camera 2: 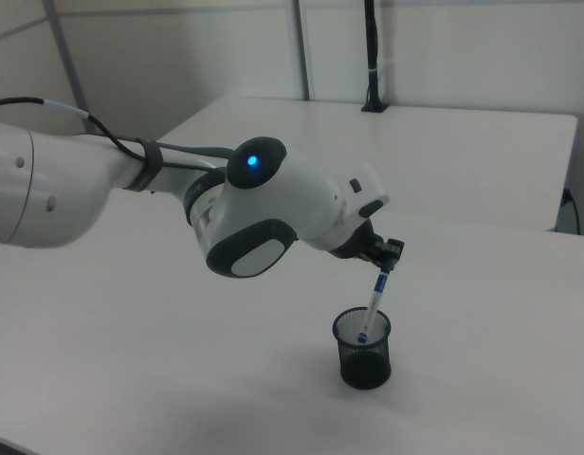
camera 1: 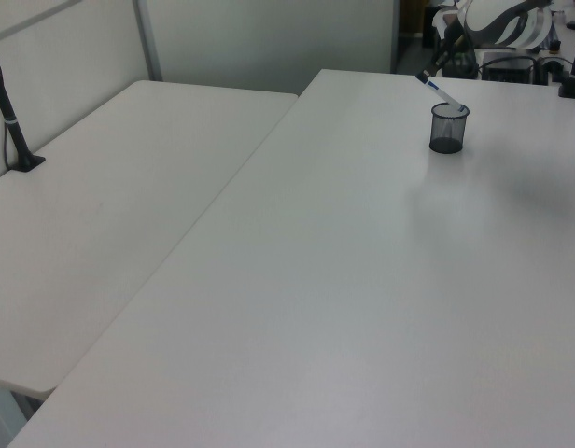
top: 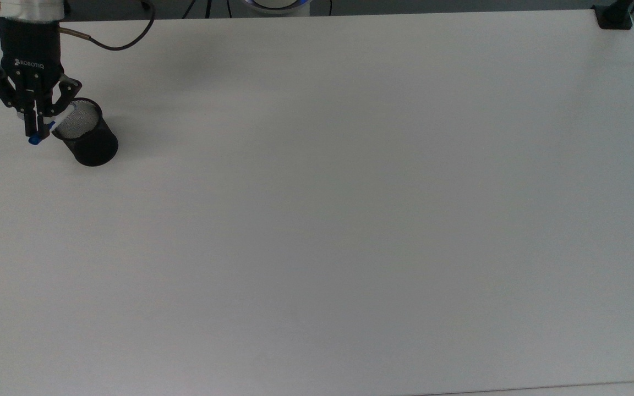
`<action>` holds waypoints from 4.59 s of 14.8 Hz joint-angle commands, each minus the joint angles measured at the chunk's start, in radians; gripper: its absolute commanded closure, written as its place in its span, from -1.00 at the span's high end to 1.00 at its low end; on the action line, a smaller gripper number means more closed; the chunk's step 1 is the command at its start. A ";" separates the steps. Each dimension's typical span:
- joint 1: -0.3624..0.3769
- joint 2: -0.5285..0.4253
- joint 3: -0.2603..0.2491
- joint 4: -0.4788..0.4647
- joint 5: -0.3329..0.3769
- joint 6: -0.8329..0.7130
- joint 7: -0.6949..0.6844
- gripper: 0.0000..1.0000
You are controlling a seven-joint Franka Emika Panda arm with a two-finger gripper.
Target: Insert the marker
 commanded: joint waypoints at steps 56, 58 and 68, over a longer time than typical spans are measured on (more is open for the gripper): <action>0.191 -0.241 0.027 0.351 -0.264 -1.077 0.668 1.00; 0.240 -0.240 0.060 0.349 -0.381 -1.120 0.749 1.00; 0.308 -0.168 0.059 0.346 -0.457 -1.001 0.782 1.00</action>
